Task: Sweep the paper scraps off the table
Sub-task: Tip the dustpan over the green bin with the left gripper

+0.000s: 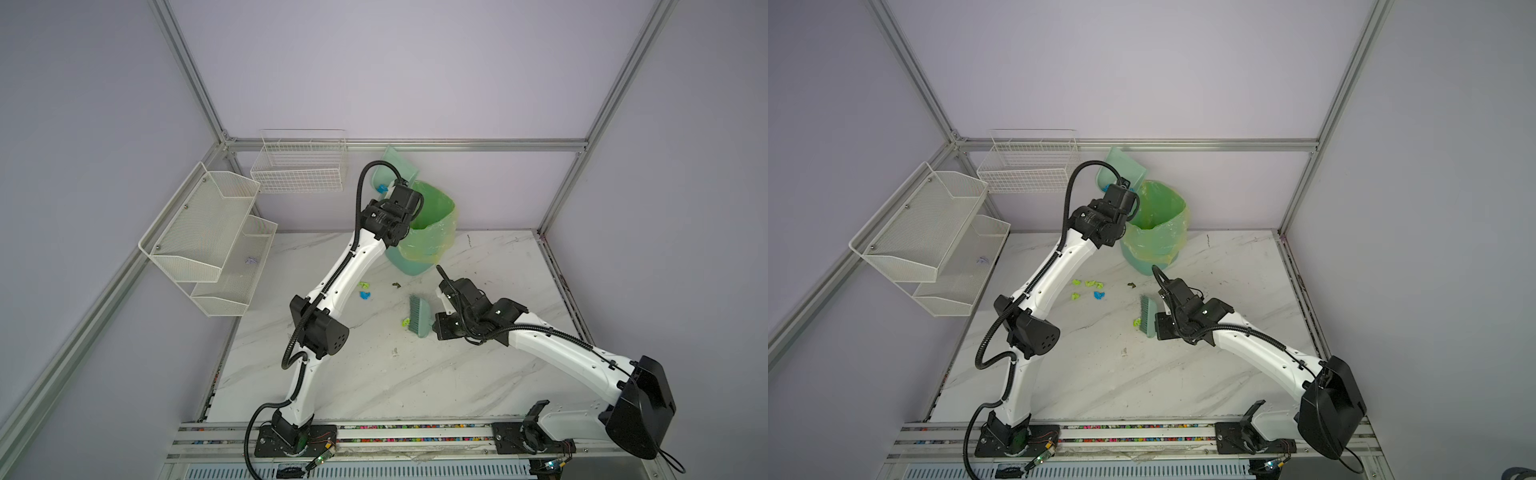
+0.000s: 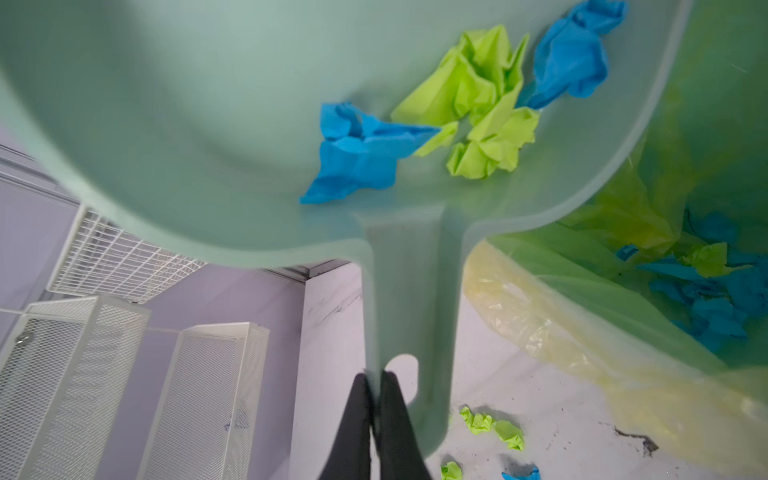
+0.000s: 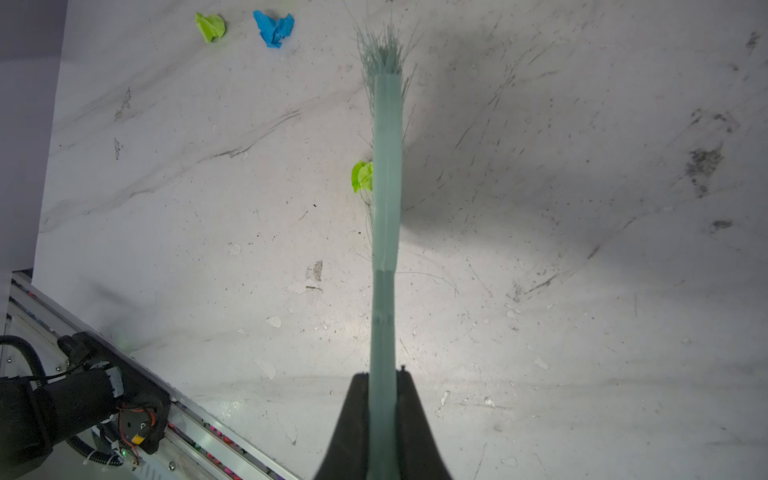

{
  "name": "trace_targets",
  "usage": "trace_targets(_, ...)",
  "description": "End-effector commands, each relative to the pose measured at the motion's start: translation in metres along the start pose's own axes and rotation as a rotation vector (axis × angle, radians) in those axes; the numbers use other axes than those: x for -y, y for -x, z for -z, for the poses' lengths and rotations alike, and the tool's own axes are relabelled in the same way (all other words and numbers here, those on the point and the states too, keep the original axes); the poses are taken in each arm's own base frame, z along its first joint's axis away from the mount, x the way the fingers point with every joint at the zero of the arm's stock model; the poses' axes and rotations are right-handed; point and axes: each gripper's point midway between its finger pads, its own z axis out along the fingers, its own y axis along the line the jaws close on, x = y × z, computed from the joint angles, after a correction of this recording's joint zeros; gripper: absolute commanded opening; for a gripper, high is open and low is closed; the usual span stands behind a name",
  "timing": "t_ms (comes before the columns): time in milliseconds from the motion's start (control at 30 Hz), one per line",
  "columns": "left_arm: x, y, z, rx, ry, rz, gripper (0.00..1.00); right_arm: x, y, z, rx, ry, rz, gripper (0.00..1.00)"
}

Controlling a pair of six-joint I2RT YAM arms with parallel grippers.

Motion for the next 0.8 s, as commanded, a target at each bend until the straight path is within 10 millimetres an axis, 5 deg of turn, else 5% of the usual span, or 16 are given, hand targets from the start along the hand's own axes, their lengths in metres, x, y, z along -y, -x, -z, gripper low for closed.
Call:
trace_targets(0,-0.022,0.022,0.006,0.036,0.241,-0.073,0.0,0.001,0.0,-0.002,0.011,0.008,-0.015,0.0)
trace_targets(333,-0.019,0.02,-0.003,0.005,0.441,-0.241,0.0,0.003,-0.002,-0.003,0.012,0.009,-0.012,0.0)
trace_targets(767,-0.047,0.044,0.033,0.032,0.508,-0.165,0.0,0.002,-0.002,0.004,0.03,0.021,-0.014,0.0)
